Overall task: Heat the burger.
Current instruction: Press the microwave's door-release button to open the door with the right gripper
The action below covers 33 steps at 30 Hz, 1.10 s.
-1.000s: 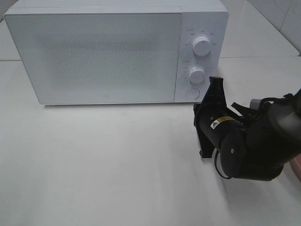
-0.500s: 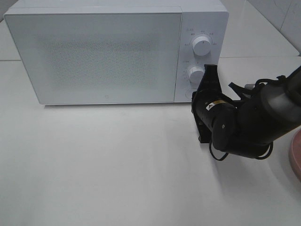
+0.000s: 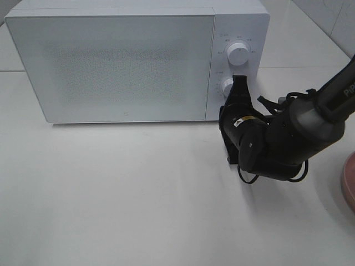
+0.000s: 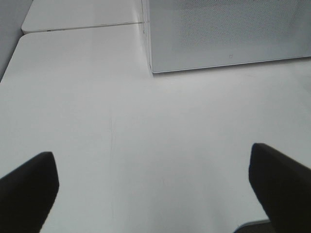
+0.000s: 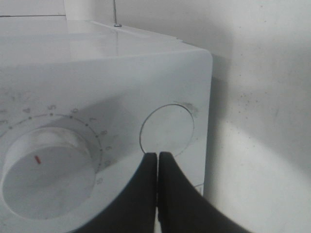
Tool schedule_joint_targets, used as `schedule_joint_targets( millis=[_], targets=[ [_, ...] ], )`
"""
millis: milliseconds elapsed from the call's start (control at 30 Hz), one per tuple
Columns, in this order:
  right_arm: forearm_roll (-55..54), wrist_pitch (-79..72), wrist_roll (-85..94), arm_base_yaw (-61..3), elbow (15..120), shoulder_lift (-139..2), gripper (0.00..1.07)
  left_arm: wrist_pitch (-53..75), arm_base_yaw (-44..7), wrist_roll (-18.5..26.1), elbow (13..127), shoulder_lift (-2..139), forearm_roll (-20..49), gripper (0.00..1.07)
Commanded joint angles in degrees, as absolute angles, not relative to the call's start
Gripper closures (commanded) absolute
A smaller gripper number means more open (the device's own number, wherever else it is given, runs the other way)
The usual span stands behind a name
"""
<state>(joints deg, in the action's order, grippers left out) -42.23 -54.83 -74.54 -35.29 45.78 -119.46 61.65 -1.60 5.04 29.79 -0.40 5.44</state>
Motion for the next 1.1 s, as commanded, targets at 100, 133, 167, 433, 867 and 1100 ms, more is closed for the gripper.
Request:
schedule_joint_targets(
  millis=[100,133,167,433,867,1100],
  targets=[
    [-42.11,-55.41,-72.25,-33.63,46.29,-119.46,1.07,61.19,-1.95,4.93,29.62,-1.20,5.67,0.07],
    [-41.37,-55.18,-72.19,-33.35,46.41,-119.46,1.07,61.19,-1.95,4.93,29.62,-1.20,5.67,0.07],
    [-41.25,-54.43,-71.96,-33.12,46.52,-119.46,1.07,61.19,-1.95,4.93,29.62,-1.20,5.67,0.07],
    [-40.68,-53.69,-72.82,-32.77,47.38,-121.07,1.07,61.19,-1.95,4.93,29.62,-1.20,5.67,0.07],
    [-39.99,-53.06,-72.88,-32.66,49.68,-123.30,1.07,61.19,-1.95,4.93,29.62,-1.20,5.67,0.07],
    [-41.25,-54.03,-71.62,-32.03,50.59,-123.42,1.07,61.19,-1.95,4.93,29.62,-1.20,5.67,0.07]
  ],
)
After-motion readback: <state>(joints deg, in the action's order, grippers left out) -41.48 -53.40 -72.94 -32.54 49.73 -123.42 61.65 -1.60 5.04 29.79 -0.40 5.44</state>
